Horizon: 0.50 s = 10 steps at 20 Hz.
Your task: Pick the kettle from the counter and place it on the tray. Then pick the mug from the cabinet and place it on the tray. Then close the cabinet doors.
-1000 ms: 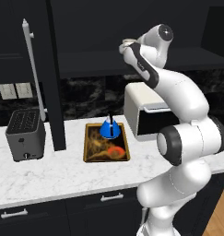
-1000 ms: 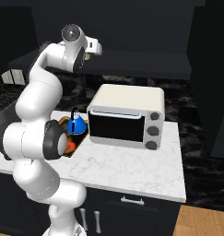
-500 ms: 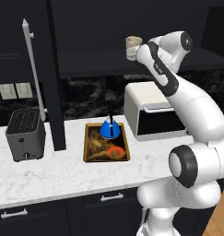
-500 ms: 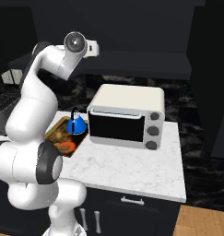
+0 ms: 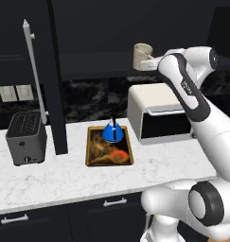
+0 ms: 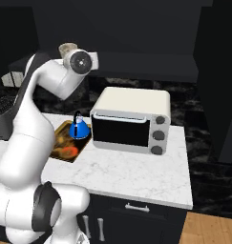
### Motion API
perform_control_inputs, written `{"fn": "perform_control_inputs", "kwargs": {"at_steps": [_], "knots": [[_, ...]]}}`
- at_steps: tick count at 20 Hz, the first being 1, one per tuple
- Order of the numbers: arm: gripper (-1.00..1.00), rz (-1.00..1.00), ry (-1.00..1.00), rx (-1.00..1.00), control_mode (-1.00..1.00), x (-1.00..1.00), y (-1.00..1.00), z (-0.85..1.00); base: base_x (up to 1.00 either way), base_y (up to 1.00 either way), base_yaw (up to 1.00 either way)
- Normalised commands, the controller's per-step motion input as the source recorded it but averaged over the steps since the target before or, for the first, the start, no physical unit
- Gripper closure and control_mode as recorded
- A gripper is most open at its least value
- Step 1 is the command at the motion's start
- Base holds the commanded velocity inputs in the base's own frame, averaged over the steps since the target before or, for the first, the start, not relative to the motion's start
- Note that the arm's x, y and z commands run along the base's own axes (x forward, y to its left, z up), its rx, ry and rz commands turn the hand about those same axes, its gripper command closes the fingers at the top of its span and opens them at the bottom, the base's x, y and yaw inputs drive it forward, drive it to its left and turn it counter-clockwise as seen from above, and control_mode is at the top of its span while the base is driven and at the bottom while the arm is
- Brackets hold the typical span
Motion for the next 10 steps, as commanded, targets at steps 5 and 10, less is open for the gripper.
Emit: {"fn": "perform_control_inputs", "kwargs": {"at_steps": [5,10], "knots": [[1.0,0.17,0.01,0.0,-1.0,-0.76,0.05,0.09,0.0,0.0,0.0],[1.0,0.14,0.02,0.0,-1.0,-0.78,0.11,-0.03,0.0,0.0,0.0]]}}
